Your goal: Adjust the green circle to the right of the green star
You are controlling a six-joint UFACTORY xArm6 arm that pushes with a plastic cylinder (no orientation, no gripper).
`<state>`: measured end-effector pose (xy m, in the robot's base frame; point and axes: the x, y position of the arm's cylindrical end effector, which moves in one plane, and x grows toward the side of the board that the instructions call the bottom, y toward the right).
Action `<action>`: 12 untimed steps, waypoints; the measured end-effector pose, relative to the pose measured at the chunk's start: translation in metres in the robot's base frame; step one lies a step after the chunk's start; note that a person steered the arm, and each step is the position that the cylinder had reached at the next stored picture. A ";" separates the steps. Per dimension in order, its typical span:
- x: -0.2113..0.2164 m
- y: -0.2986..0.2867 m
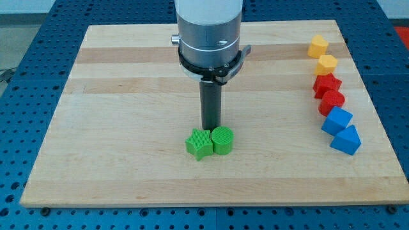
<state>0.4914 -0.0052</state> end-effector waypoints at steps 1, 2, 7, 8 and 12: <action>-0.001 0.000; -0.007 0.012; 0.008 0.013; 0.017 0.019; 0.010 0.108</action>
<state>0.5011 0.1032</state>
